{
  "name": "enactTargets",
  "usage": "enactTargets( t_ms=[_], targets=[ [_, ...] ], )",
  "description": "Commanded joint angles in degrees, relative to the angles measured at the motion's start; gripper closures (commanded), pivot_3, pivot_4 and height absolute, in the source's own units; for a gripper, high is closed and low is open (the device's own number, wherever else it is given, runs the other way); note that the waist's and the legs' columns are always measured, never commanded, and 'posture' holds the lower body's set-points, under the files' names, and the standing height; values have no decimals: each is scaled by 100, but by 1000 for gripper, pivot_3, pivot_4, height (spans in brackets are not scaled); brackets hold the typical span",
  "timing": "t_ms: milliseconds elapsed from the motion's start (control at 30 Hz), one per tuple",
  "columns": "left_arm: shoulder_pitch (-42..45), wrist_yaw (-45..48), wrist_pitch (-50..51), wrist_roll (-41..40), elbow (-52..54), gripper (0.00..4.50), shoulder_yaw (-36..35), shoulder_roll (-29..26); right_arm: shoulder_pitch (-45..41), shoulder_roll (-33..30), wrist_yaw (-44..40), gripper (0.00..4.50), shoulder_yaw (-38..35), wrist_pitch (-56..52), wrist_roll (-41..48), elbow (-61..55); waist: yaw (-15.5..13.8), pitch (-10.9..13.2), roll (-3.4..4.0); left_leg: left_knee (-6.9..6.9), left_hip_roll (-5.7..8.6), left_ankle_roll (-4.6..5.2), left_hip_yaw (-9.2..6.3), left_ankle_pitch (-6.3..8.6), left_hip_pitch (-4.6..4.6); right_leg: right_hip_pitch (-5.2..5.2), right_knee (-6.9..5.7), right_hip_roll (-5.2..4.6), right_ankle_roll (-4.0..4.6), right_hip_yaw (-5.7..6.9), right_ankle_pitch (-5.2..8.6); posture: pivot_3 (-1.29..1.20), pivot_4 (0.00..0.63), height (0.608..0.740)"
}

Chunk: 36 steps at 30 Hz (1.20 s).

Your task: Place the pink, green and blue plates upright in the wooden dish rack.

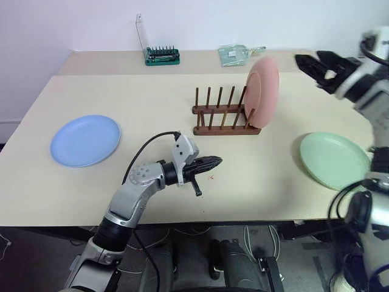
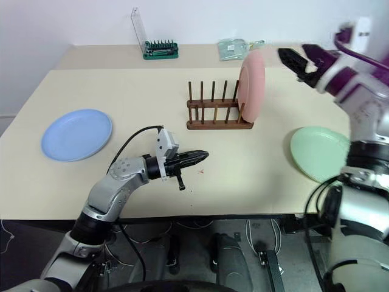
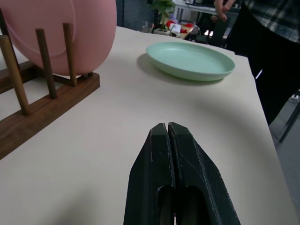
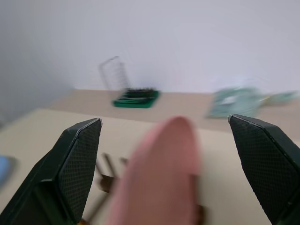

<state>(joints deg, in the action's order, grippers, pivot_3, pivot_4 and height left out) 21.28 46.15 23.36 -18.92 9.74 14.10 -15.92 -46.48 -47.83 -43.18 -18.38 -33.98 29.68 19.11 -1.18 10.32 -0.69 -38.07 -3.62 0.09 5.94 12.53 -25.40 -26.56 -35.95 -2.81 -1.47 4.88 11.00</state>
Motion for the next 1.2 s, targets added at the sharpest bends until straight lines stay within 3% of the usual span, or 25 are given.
enactTargets(
  t_ms=[33,100,200,533,667,867,1033,1200],
  targets=[
    [-3,120,-33,-69,192,4500,45,-46,1221,-764,-593,89,319,312,-593,-1004,-19,-1,-1,0,0,3,-2,2,3,6,4,1,-4,1,4,0,150,730],
    [12,183,-67,-58,128,4500,105,-43,2255,-1040,-805,89,499,337,-795,-1587,29,-4,3,1,0,5,2,4,6,4,5,1,-4,-1,4,0,150,730],
    [88,243,-118,-28,-11,4500,180,7,3102,-971,-395,89,594,-13,-1034,-2092,101,-9,15,0,-3,5,2,4,14,6,2,6,-1,-5,1,0,150,730],
    [153,340,-178,33,-127,4500,288,99,3956,-533,636,89,1011,-499,-1769,-2399,48,-10,18,-3,4,4,-8,5,14,4,3,13,1,-9,2,0,150,730],
    [124,345,-167,40,-97,4500,267,74,3964,-466,645,1268,1045,-483,-1812,-2399,48,-10,14,-5,4,3,-14,5,17,14,10,13,0,-6,2,0,150,730],
    [76,319,-178,67,-57,4500,268,62,3653,-485,719,4258,1087,-465,-1934,-2376,53,-9,13,-5,5,3,-14,5,14,13,11,11,0,-6,2,0,150,730],
    [52,295,-190,84,-34,4500,254,51,2858,-559,1059,4258,1081,1,-2361,-2026,65,-7,17,-4,4,4,-12,5,13,8,13,15,0,-6,2,0,150,730],
    [75,324,-219,100,-62,4500,294,51,1002,-269,1792,4258,1066,1370,-2731,-1265,124,2,30,-1,6,4,-7,5,8,-2,12,16,0,-7,1,0,150,730]
  ],
)
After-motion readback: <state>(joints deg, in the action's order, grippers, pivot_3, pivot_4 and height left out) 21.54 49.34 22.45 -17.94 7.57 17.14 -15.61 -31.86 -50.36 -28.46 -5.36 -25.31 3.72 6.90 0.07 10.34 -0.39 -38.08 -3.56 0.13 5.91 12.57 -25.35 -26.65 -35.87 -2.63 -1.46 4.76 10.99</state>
